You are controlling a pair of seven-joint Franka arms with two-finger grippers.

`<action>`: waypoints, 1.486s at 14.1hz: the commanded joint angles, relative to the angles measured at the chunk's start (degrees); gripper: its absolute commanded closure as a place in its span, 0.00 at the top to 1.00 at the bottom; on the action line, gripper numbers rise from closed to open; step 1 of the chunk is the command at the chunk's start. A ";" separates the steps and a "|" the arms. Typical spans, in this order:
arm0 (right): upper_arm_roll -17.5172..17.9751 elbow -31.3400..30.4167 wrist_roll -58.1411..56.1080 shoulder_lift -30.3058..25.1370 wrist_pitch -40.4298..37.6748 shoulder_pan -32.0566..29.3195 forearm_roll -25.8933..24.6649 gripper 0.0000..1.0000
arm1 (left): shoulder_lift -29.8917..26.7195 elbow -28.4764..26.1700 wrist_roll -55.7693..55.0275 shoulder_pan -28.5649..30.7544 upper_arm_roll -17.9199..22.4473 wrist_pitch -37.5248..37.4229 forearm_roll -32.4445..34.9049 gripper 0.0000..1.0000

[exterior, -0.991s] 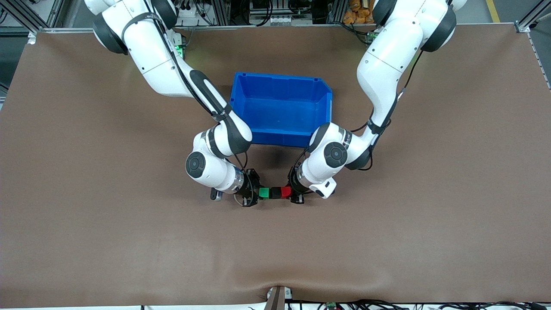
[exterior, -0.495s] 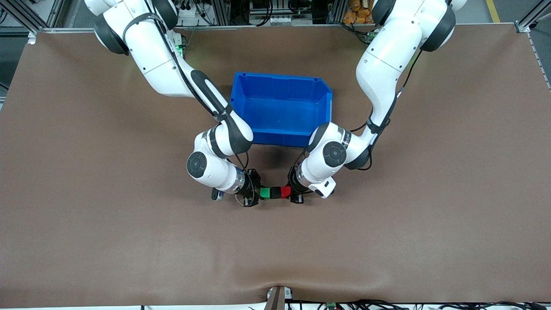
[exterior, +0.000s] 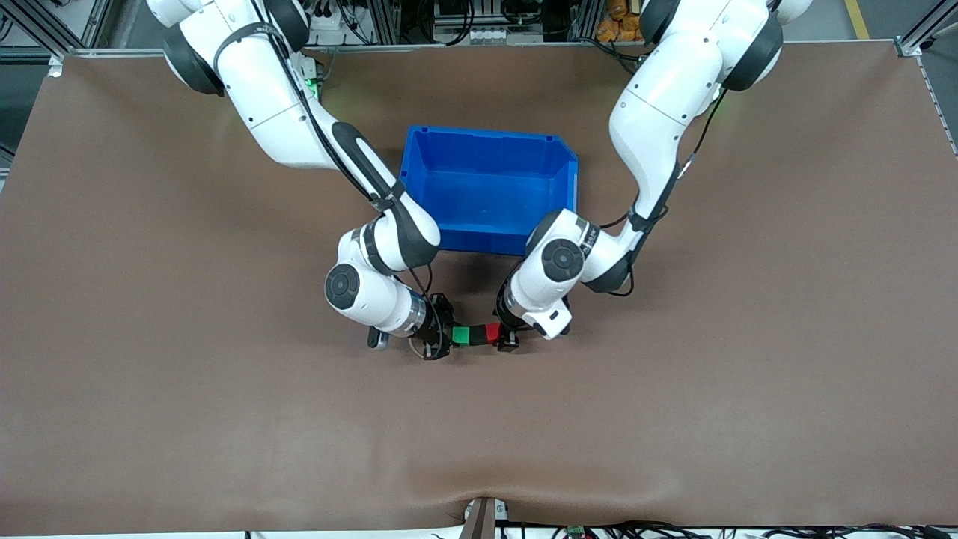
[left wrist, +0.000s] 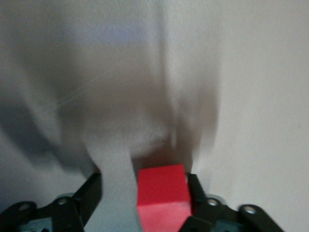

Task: Attach green and red cubes to black cube
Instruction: 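Press the green and red cubes against the black cube's sides, then open both grippers and lift them away from the joined cubes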

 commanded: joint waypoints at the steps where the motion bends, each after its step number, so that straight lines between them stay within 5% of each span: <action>1: -0.44 2.23 0.28 2.48 0.31 0.89 0.43 0.00 | -1.21 0.59 -0.57 -0.62 0.83 -3.01 1.96 1.00; 2: -0.62 2.23 0.11 2.48 0.22 0.89 0.08 0.29 | -2.26 0.59 -0.39 -0.27 0.84 -4.33 2.05 1.00; 3: -0.62 2.23 -0.07 2.39 0.22 0.97 -0.97 0.80 | -3.23 0.68 -0.22 0.08 0.92 -5.48 2.05 1.00; 4: -0.62 2.23 0.19 2.48 0.22 1.06 -2.29 1.00 | -4.20 0.68 -0.04 0.61 0.92 -6.88 2.23 1.00; 7: -0.97 2.32 -0.16 1.52 -0.56 0.19 -3.44 1.00 | -7.62 0.77 3.20 2.28 1.19 -11.71 2.31 1.00; 9: -1.06 2.41 -0.25 -0.15 -2.75 -0.43 -8.42 1.00 | -11.04 0.77 8.63 3.33 1.89 -16.19 2.32 1.00; 12: -1.41 6.16 -2.60 -1.56 -15.55 -4.37 -17.21 1.00 | -16.93 0.59 20.65 5.97 1.98 -25.31 6.69 1.00; 17: -1.14 10.22 -28.57 -3.84 -34.29 -14.47 -21.28 1.00 | -25.90 0.42 40.27 12.12 2.07 -34.56 7.06 1.00; 21: -2.37 15.15 -49.50 -4.02 -40.29 -20.46 -23.20 1.00 | -32.32 0.42 52.41 14.33 2.15 -42.65 9.87 1.00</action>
